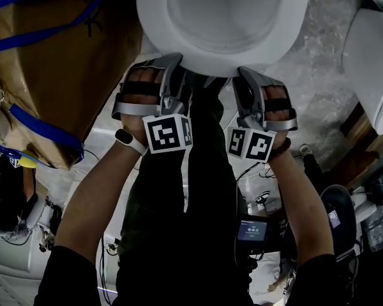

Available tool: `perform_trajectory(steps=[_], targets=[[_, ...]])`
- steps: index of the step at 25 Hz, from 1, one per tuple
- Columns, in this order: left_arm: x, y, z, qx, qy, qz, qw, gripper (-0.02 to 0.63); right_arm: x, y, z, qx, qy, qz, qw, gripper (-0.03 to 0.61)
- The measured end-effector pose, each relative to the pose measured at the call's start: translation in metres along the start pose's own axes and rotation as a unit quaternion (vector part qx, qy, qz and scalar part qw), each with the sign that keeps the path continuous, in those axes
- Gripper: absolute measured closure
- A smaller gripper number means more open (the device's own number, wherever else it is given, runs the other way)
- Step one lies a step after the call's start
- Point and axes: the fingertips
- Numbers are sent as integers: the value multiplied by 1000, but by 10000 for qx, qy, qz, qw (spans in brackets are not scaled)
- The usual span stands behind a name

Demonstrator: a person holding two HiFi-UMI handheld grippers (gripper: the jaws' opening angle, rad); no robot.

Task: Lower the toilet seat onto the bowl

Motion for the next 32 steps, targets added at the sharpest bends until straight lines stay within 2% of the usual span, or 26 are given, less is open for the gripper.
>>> perform_trajectory(steps=[8, 19, 24, 26, 28, 32], targets=[[-14, 7, 7, 92, 117, -47, 9999, 451, -14, 3, -8, -69, -93, -78, 9999, 443], [-23, 12, 11, 620, 221, -148, 9977, 453, -24, 8, -13, -117, -248, -200, 9994, 443], [-22, 14, 10, 586, 199, -227, 9978, 457, -22, 10, -11, -207, -265, -258, 9991, 443], [-16, 17, 7, 780, 221, -313, 9962, 466, -15, 11, -7, -338, -253, -306, 9986, 443], [-1, 14, -2, 1146, 203, -295, 9928, 490, -3, 9, 1, -551, -201, -287, 9979, 445], [38, -4, -32, 1813, 103, 73, 9834, 515, 25, 1, 39, -1276, 35, -176, 9917, 456]])
Point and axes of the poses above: the fingertips, and each gripper's own axes: x backward along the fingers, z to its right, y out of its underside, and after that the axes turned 1 degree about x, right-handed
